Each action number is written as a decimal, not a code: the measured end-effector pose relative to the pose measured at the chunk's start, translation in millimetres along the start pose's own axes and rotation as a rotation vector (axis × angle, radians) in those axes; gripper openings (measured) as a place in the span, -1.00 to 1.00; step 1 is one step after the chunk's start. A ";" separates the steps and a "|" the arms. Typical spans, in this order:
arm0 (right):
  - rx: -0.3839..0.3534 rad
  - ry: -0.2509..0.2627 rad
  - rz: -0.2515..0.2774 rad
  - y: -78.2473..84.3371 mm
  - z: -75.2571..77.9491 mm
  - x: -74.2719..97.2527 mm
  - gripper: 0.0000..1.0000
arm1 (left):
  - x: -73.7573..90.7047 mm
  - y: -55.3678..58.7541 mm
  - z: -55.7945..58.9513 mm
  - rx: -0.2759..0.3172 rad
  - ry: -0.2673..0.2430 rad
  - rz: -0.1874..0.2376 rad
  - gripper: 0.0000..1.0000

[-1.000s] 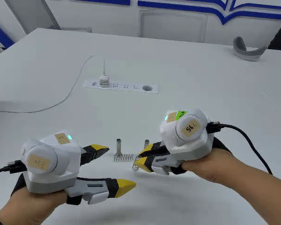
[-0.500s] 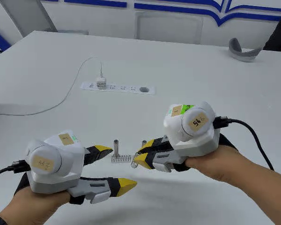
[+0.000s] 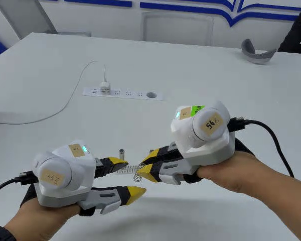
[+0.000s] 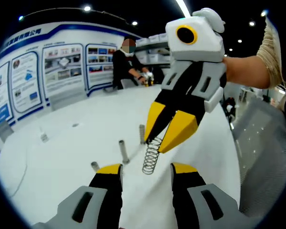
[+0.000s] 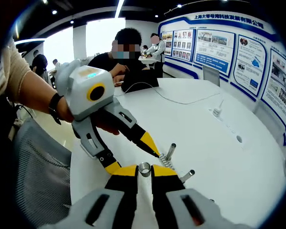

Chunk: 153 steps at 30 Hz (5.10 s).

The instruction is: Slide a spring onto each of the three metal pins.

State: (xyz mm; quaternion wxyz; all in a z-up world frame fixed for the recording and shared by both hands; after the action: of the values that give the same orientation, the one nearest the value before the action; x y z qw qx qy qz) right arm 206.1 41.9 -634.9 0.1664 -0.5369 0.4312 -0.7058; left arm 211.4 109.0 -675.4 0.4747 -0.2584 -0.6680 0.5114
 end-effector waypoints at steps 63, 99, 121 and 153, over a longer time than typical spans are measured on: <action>0.013 0.007 0.049 -9.1 -2.4 -2.6 -0.77 | 1.3 -3.0 5.1 0.022 0.019 0.022 -0.37; -0.069 0.149 0.145 -13.4 42.6 20.4 -0.77 | 18.3 8.0 -16.3 0.102 -0.067 0.019 0.09; -0.153 0.227 0.152 -0.2 74.0 3.9 -0.77 | 21.0 11.6 -20.1 0.122 -0.090 0.006 0.28; -0.201 0.220 0.113 24.5 80.3 -18.8 -0.77 | 22.0 17.6 -21.8 0.128 -0.090 -0.015 0.25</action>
State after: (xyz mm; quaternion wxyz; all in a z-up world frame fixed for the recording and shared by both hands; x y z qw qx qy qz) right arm 279.8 6.4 -661.7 0.1029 -0.4451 0.5448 -0.7032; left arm 219.4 142.9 -683.0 0.4636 -0.1995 -0.6566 0.5605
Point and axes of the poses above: the centre of the closed fingertips' face, and the gripper's own axes: x roughly backward along the fingers, z roughly to its right, y roughly out of its underside, the point moved 5 cm from there along x, roughly backward along the fingers, and after that the axes turned 1 degree about z, right-handed, at the moved point
